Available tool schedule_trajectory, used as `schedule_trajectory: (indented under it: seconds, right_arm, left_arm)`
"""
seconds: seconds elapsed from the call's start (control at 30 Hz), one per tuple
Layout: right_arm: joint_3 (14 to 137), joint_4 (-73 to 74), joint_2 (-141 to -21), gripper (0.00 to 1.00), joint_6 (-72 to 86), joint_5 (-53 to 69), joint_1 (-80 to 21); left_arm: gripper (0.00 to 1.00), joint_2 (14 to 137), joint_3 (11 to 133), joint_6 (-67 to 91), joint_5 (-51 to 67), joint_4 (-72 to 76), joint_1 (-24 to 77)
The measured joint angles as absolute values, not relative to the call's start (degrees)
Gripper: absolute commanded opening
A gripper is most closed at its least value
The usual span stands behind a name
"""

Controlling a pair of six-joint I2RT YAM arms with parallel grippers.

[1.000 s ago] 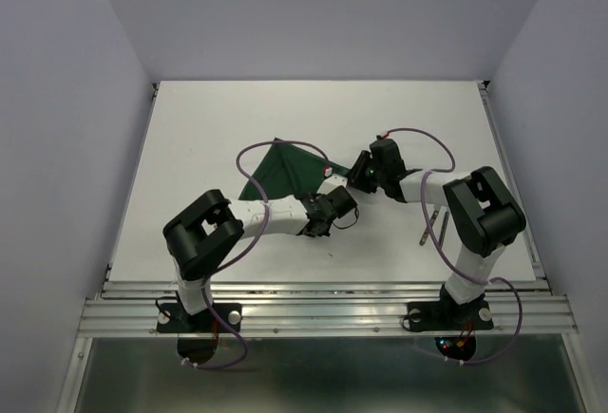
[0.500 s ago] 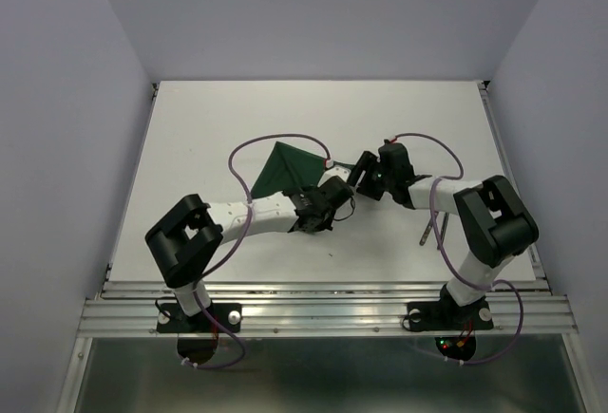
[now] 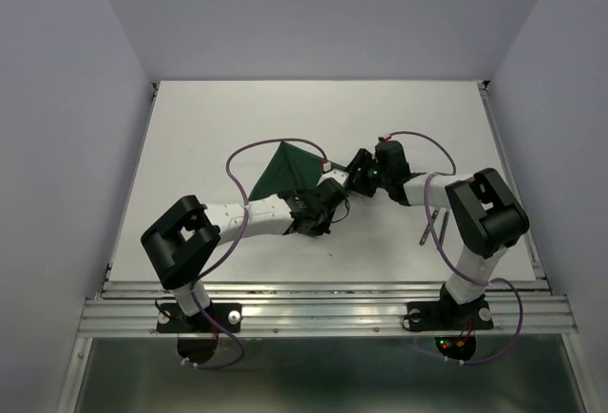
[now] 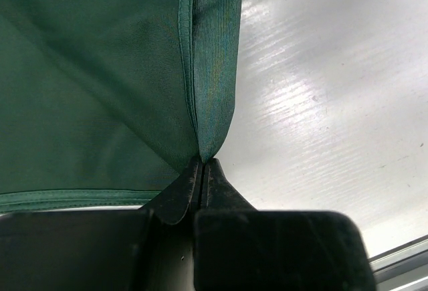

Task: Fold the napkin into a case and place the utensils inside
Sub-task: Pick up the upper triangle-folded napkin from the center of the board.

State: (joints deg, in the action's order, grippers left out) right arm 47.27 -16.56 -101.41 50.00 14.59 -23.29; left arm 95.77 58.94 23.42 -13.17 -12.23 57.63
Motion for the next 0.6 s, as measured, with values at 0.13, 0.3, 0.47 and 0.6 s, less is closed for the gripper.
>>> schedule_trajectory:
  seconds: [0.13, 0.3, 0.47, 0.6]
  right_arm:
    - [50.3, -15.46, -103.79, 0.58, 49.04, 12.93, -23.29]
    - [51.77, -13.19, -103.98, 0.6, 47.27, 8.58, -23.35]
    - [51.94, -8.64, -101.8, 0.6, 44.99, 1.78, -23.29]
    - [51.92, -4.43, -100.14, 0.52, 43.72, -1.78, -23.29]
  left_arm:
    - [0.0, 95.79, 57.21, 23.88, -12.19, -10.79, 57.63]
    - [0.0, 96.82, 56.07, 24.53, -11.97, -9.19, 57.63]
    - [0.0, 98.3, 55.94, 24.93, -11.57, -8.05, 57.63]
    - [0.0, 98.54, 55.94, 24.95, -11.51, -7.44, 57.63]
